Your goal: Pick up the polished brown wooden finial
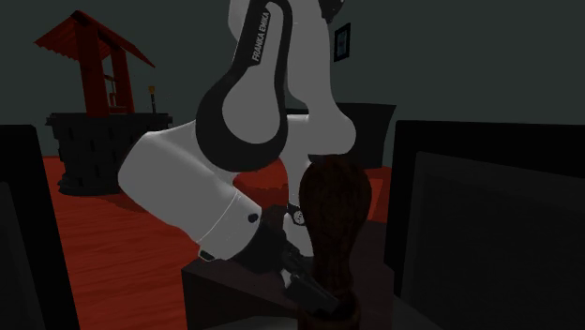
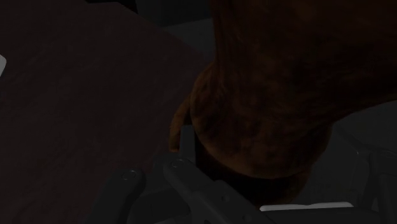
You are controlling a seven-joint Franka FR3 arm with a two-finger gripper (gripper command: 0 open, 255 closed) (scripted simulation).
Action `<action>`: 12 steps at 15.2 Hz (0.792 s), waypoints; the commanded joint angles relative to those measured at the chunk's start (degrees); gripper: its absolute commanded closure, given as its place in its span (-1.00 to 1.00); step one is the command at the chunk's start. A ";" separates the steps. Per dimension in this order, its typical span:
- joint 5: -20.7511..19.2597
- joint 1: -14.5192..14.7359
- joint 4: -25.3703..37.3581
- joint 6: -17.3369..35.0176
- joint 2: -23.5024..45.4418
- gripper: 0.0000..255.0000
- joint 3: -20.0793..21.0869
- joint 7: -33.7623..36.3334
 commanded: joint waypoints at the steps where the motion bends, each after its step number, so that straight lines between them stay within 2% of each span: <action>1: -0.61 -0.10 -0.13 -1.23 -1.71 1.00 -0.12 1.06; 12: -3.11 -0.59 0.31 -7.28 -8.89 1.00 -0.53 5.93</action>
